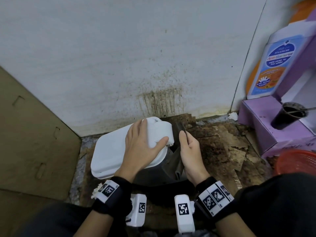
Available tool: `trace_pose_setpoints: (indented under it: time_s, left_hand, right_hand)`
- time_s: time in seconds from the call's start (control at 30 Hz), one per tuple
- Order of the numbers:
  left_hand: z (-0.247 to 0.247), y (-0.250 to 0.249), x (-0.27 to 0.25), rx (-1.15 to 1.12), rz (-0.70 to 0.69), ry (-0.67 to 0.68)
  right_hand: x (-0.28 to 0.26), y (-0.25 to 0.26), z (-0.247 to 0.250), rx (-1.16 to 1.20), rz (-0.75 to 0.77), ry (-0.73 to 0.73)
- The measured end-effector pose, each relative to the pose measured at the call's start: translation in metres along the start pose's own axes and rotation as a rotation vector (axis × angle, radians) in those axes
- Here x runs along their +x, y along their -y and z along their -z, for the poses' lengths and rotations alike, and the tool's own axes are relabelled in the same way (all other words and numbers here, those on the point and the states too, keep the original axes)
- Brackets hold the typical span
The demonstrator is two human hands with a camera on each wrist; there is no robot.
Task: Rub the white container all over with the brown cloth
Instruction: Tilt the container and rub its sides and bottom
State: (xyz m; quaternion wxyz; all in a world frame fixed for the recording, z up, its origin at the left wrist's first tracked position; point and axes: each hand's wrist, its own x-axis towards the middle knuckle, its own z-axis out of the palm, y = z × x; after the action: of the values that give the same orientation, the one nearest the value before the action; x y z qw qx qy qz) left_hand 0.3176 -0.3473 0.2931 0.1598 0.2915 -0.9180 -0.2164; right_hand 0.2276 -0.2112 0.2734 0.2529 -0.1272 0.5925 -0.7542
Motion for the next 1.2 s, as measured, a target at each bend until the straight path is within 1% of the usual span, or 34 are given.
trace_pose_setpoints:
  time_s: [0.07, 0.17, 0.23, 0.27, 0.33, 0.4, 0.47, 0.5, 0.57, 0.63, 0.7, 0.77, 0.8, 0.83, 0.87, 0.97, 1.0, 1.1, 1.2]
  left_hand:
    - [0.003, 0.005, 0.002, -0.029, 0.057, -0.014]
    - [0.008, 0.012, 0.007, -0.041, 0.135, -0.054]
    - [0.013, 0.019, 0.009, -0.039, 0.173, -0.062]
    - [0.016, 0.023, 0.009, -0.049, 0.186, -0.064]
    - [0.022, 0.032, 0.010, -0.089, 0.204, -0.069]
    - [0.027, 0.040, 0.008, -0.130, 0.218, -0.078]
    - [0.031, 0.047, 0.006, -0.164, 0.235, -0.093]
    - [0.033, 0.050, 0.005, -0.177, 0.240, -0.101]
    - [0.034, 0.054, 0.003, -0.186, 0.238, -0.109]
    - [0.035, 0.057, 0.002, -0.178, 0.234, -0.116]
    - [0.037, 0.061, 0.001, -0.189, 0.238, -0.125]
    - [0.040, 0.065, 0.000, -0.216, 0.249, -0.133]
    - [0.041, 0.068, 0.000, -0.222, 0.255, -0.135]
    - [0.042, 0.070, 0.000, -0.223, 0.260, -0.134]
    - [0.042, 0.072, 0.001, -0.221, 0.261, -0.132]
    - [0.042, 0.073, 0.003, -0.222, 0.261, -0.137]
    - [0.042, 0.073, 0.003, -0.225, 0.262, -0.142]
    - [0.043, 0.074, 0.004, -0.220, 0.255, -0.149]
    - [0.043, 0.075, 0.005, -0.219, 0.251, -0.154]
  right_hand:
    - [0.001, -0.002, -0.010, -0.008, 0.004, 0.037]
    - [0.004, -0.006, -0.022, -0.007, 0.012, 0.131]
    - [0.008, -0.009, -0.026, 0.016, -0.013, 0.127]
    - [0.009, -0.010, -0.027, 0.035, -0.041, 0.102]
    - [0.013, -0.016, -0.030, 0.027, -0.072, -0.009]
    - [0.017, -0.022, -0.033, -0.084, -0.051, -0.125]
    - [0.018, -0.024, -0.043, -0.217, 0.011, -0.165]
    - [0.017, -0.023, -0.051, -0.267, 0.045, -0.139]
    - [0.014, -0.025, -0.073, -0.342, 0.080, 0.001]
    - [0.009, -0.035, -0.092, -0.352, 0.045, 0.148]
    - [0.006, -0.042, -0.102, -0.253, -0.038, 0.206]
    - [0.006, -0.045, -0.101, -0.060, -0.133, 0.203]
    - [0.007, -0.047, -0.099, 0.015, -0.156, 0.206]
    - [0.007, -0.049, -0.097, 0.032, -0.151, 0.221]
    - [0.008, -0.051, -0.096, -0.015, -0.118, 0.246]
    - [0.008, -0.058, -0.091, -0.340, 0.108, 0.335]
    - [0.008, -0.059, -0.090, -0.397, 0.168, 0.349]
    - [0.012, -0.063, -0.087, -0.504, 0.246, 0.393]
    - [0.016, -0.070, -0.083, -0.709, 0.345, 0.399]
